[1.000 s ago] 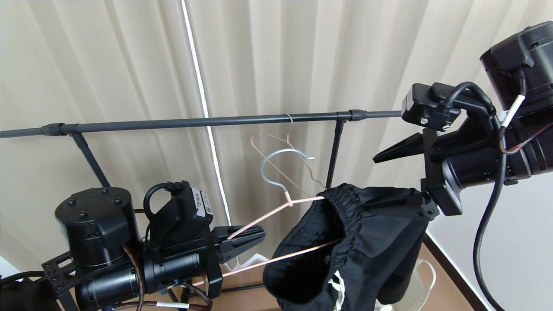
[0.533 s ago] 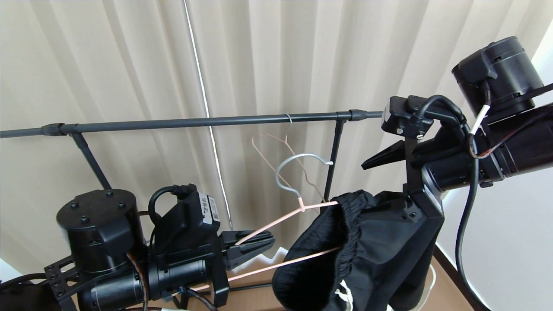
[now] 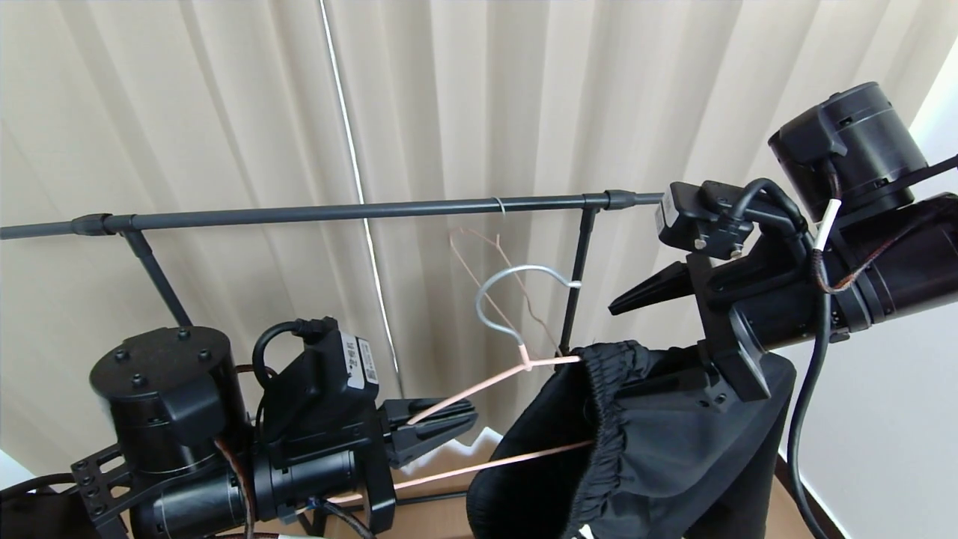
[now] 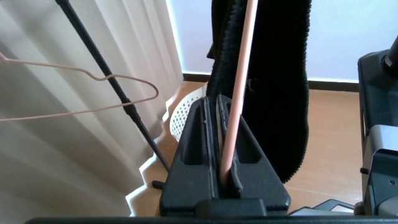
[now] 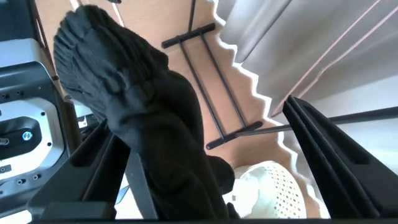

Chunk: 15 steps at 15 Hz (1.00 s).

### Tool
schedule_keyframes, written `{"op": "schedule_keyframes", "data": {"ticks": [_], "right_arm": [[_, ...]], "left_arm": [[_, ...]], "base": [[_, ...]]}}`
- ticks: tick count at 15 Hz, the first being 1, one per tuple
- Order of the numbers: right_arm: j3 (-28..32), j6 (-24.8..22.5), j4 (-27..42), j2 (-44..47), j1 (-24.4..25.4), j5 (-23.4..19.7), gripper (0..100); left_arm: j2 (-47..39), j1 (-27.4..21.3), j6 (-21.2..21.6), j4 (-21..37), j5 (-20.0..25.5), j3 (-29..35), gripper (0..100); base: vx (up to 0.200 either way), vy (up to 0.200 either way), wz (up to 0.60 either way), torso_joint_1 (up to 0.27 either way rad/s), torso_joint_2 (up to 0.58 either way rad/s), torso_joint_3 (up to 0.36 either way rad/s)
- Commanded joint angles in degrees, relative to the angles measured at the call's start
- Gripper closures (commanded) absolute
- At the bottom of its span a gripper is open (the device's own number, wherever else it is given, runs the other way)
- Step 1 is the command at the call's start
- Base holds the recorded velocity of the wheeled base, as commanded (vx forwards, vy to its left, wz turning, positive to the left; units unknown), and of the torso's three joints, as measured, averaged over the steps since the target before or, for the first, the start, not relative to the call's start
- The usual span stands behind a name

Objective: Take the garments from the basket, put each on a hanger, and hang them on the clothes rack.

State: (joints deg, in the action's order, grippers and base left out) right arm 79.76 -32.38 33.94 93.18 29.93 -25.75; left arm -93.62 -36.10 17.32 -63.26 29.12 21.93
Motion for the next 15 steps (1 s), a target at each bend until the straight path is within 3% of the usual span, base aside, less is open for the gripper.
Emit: {"op": "schedule_keyframes", "data": {"ticks": [1, 10, 15], "right_arm": [[-1.98, -0.05, -0.1, -1.78, -0.05, -0.01, 0], [-4.0, -0.05, -1.16, -3.98, -2.24, -2.29, 0], [-4.88, 0.03, -4.76, -3.18, -2.51, -4.05, 0]], "left_arm": [[0.37, 0.94, -0.01, 0.06, -0.03, -0.13, 100], [-1.03, 4.19, -0.01, -0.11, -0.03, 0.13, 100], [-1.39, 3.58, -0.01, -0.02, -0.03, 0.48, 100]], "base": [[0.0, 0.0, 0.0, 0.0, 0.0, 0.0], [0.0, 0.0, 0.0, 0.0, 0.0, 0.0], [0.0, 0.0, 0.0, 0.0, 0.0, 0.0]]}}
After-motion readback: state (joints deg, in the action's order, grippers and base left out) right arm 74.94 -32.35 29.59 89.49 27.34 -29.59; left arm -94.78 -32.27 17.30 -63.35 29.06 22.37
